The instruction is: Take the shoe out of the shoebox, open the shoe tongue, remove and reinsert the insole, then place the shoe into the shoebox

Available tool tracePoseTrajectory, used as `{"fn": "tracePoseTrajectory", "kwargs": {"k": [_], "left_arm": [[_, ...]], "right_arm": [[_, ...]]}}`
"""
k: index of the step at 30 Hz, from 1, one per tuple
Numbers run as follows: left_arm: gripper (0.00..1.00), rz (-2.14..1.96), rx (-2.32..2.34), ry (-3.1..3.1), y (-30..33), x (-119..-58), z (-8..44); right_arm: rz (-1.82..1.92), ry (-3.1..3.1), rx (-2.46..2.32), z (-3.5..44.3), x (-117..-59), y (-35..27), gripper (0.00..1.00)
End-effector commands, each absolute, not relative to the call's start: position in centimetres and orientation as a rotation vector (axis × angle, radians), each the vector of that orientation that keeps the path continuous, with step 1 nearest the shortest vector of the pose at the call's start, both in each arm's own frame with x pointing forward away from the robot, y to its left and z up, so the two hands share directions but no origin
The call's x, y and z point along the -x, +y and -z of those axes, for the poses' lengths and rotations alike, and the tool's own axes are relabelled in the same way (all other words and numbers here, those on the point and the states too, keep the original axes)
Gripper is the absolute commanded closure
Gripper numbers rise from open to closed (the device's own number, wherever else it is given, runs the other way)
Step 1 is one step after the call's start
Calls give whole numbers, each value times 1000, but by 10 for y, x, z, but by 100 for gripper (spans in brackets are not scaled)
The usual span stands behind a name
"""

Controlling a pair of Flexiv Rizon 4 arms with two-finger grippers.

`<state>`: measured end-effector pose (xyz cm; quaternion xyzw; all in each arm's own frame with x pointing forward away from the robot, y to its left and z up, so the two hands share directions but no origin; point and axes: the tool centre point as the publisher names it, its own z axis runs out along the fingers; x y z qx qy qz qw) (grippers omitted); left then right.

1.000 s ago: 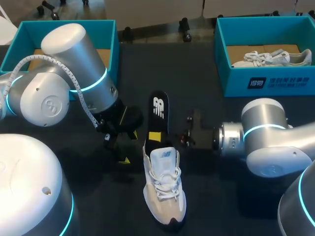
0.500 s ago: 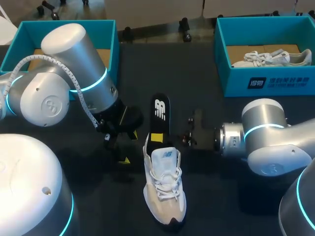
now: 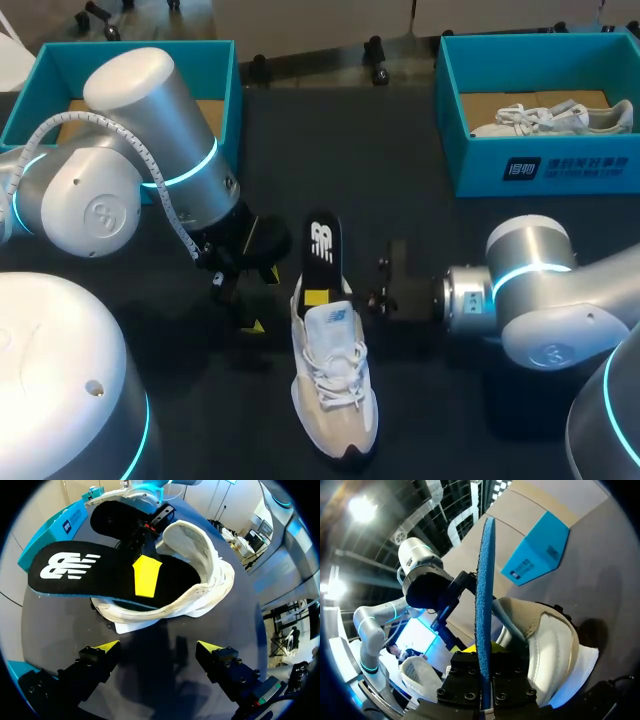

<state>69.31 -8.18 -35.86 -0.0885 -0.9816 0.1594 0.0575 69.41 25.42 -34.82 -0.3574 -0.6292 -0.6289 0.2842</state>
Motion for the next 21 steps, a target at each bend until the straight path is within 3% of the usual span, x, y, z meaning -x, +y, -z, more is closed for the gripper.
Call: {"fn": "tracePoseTrajectory", "kwargs": {"k": [1, 2, 3, 5, 7, 21], "left_arm": [[0, -481, 269, -2976, -82, -693, 358], [0, -481, 269, -2976, -82, -693, 358], [0, -481, 269, -2976, -82, -693, 358], [0, -481, 269, -2976, -82, -693, 358], [0, -481, 269, -2976, -82, -693, 358], [0, -481, 269, -2976, -82, -693, 358]], "right_arm": [[1691, -1684, 942, 353, -692, 257, 100], [1692, -1686, 941, 351, -692, 257, 100], [1696, -1694, 938, 349, -694, 257, 84], [1708, -1709, 932, 344, -696, 256, 69], [1711, -1731, 925, 339, -696, 257, 63], [1726, -1785, 894, 324, -703, 256, 64]]}}
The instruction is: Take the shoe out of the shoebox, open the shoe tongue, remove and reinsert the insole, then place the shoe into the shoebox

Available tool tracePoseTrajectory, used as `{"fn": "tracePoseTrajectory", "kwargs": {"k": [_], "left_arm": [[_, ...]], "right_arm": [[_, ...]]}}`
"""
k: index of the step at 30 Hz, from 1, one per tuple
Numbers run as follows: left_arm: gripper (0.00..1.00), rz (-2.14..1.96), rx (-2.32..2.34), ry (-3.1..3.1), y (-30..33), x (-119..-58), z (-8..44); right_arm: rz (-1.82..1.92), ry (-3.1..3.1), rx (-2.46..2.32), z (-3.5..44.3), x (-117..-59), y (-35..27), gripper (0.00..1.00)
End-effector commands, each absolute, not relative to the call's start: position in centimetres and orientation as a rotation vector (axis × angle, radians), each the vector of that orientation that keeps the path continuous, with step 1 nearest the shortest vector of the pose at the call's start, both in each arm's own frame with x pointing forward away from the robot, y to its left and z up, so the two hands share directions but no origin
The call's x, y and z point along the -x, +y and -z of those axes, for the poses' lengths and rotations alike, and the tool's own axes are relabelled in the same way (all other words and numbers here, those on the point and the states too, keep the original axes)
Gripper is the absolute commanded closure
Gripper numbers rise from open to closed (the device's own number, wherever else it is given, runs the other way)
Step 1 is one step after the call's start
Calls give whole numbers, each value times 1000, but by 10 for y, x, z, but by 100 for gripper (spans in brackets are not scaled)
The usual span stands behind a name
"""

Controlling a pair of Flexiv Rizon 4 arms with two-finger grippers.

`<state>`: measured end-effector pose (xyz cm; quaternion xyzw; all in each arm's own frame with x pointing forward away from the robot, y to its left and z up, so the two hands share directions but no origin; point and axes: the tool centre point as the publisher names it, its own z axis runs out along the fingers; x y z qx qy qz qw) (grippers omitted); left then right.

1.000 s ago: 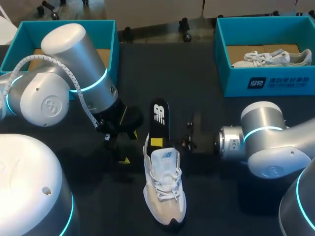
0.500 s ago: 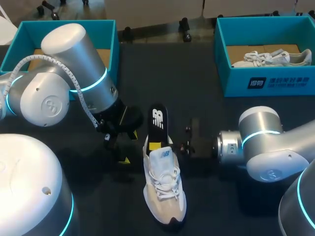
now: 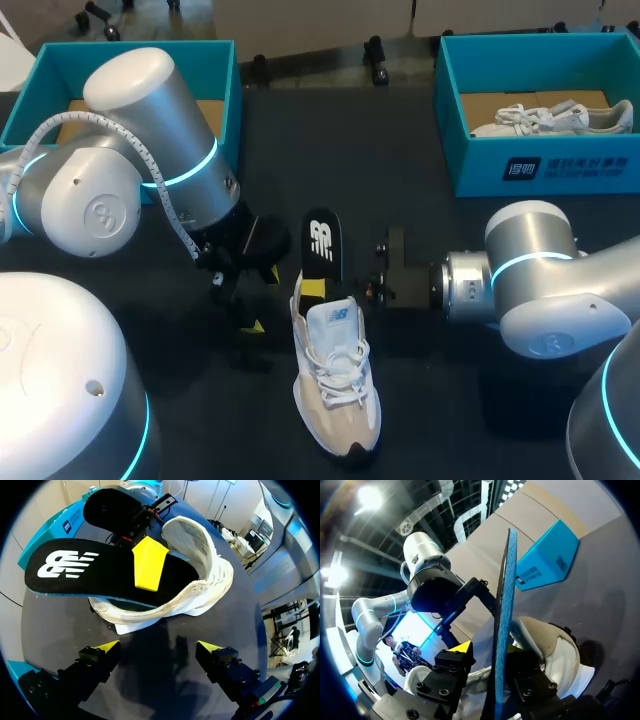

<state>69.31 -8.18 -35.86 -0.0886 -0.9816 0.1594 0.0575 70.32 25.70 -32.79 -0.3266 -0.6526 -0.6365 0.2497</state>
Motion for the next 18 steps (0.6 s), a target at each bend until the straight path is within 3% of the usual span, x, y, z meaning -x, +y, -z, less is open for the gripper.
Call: {"fn": "tracePoseTrajectory", "kwargs": {"k": [1, 10, 18], "left_arm": [[0, -481, 269, -2976, -82, -693, 358], [0, -432, 168, -3034, -82, -693, 355], [0, -421, 159, -3048, -82, -694, 354]], "right_arm": [[1727, -1793, 891, 322, -703, 255, 64], [1759, -1801, 884, 317, -708, 248, 63], [1775, -1791, 881, 317, -714, 244, 79]]}}
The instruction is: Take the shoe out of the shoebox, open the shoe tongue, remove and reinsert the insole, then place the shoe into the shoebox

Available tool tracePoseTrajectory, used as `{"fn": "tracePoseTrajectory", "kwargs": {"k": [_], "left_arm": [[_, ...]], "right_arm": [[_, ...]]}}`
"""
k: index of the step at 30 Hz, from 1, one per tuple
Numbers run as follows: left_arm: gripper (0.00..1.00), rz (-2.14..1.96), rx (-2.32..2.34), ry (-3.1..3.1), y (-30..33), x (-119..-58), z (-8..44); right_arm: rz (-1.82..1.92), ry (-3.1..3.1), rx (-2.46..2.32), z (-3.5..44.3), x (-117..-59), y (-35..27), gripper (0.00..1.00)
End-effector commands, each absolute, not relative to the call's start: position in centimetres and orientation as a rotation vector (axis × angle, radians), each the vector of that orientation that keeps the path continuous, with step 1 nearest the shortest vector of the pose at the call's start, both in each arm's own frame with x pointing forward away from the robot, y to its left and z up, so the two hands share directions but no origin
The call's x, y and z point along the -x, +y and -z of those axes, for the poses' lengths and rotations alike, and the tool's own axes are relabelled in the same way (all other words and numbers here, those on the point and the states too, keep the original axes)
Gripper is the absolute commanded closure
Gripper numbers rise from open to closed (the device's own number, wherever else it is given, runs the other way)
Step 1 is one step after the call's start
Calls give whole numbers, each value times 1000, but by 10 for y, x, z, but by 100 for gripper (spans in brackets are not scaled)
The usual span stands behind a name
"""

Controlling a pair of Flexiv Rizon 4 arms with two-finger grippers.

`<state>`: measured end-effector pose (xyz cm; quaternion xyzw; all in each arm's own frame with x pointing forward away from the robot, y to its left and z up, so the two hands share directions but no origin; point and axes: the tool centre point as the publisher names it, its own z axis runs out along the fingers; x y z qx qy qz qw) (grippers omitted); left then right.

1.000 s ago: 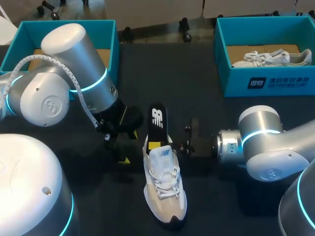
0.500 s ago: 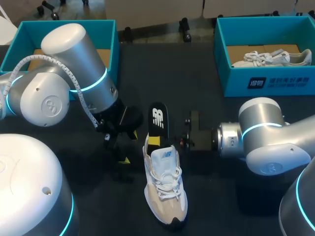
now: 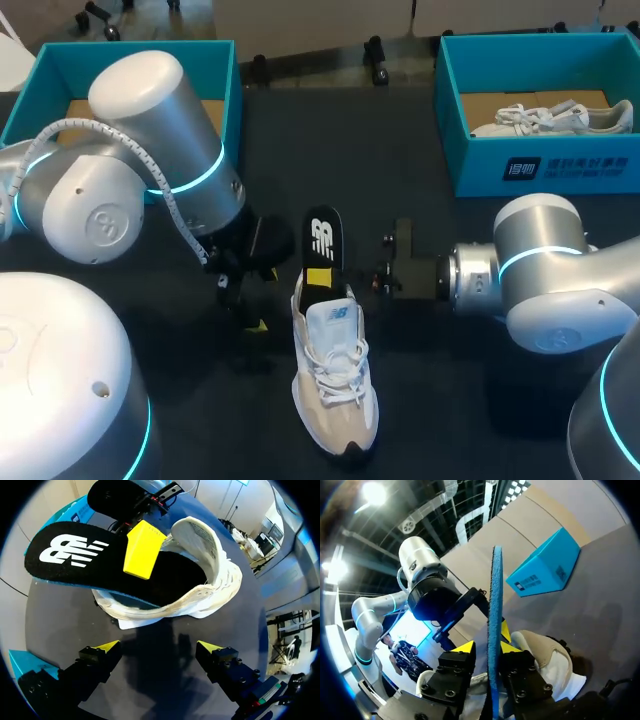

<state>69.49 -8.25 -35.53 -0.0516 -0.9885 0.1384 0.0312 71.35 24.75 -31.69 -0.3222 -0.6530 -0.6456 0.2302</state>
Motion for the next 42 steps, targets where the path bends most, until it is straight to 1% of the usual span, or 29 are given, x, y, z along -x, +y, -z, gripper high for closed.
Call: {"fn": "tracePoseTrajectory", "kwargs": {"k": [1, 3, 14, 36, 42], "left_arm": [[0, -420, 159, -3047, -82, -694, 354], [0, -416, 160, -3047, -82, -694, 356], [0, -378, 171, -3061, -85, -693, 356], [0, -378, 171, -3061, -85, -693, 356], [0, -378, 171, -3061, -85, -693, 356]], "right_arm": [[1775, -1789, 880, 318, -715, 244, 83], [1776, -1786, 879, 319, -715, 245, 100], [1746, -1748, 888, 330, -716, 247, 100], [1683, -1684, 981, 354, -694, 254, 100], [1701, -1694, 973, 350, -690, 257, 100]]}}
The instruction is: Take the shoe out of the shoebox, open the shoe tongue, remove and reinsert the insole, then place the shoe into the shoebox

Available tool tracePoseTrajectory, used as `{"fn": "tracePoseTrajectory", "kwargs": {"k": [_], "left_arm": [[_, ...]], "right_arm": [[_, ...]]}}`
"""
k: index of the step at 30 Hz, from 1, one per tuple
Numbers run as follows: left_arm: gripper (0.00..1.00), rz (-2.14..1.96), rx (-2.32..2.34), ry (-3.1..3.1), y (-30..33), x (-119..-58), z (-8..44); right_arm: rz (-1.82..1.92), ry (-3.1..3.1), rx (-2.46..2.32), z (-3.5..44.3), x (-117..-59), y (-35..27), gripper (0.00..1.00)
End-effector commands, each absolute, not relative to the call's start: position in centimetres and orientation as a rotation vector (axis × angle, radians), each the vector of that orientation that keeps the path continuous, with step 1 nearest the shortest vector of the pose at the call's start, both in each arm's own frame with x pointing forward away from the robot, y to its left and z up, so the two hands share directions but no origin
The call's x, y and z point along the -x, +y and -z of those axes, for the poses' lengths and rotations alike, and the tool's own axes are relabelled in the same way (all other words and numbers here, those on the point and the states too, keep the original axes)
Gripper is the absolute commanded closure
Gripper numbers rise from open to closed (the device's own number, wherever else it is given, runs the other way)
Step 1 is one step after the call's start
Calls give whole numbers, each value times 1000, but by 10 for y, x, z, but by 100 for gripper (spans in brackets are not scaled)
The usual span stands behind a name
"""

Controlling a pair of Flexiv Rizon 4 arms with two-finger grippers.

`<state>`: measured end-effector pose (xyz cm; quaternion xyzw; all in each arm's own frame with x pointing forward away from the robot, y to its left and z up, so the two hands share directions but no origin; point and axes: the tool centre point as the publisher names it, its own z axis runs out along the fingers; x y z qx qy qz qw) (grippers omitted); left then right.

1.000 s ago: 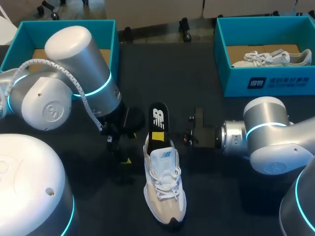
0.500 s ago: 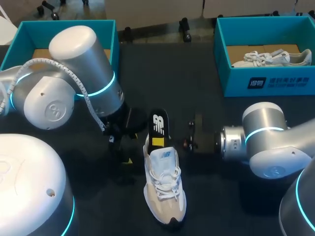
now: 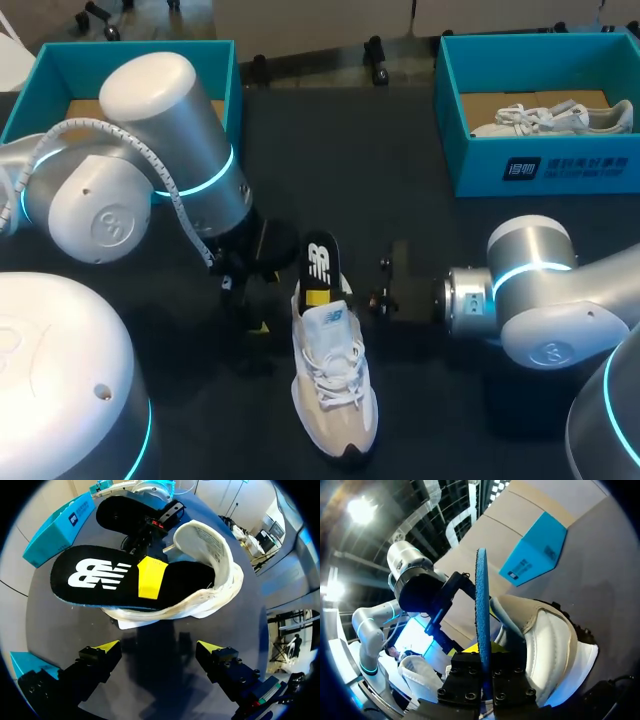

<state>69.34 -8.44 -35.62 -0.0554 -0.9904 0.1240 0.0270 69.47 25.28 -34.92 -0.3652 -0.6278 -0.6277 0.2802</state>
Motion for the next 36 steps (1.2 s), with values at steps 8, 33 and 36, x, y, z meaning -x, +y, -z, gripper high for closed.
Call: {"fn": "tracePoseTrajectory", "kwargs": {"k": [8, 33, 36], "left_arm": [[0, -378, 171, -3061, -85, -693, 356], [0, -378, 171, -3061, -85, -693, 356], [0, -378, 171, -3061, -85, -693, 356]], "right_arm": [[1723, -1776, 940, 323, -697, 260, 55], [1832, -1758, 924, 321, -715, 246, 87], [1832, -1751, 921, 323, -719, 246, 100]]}}
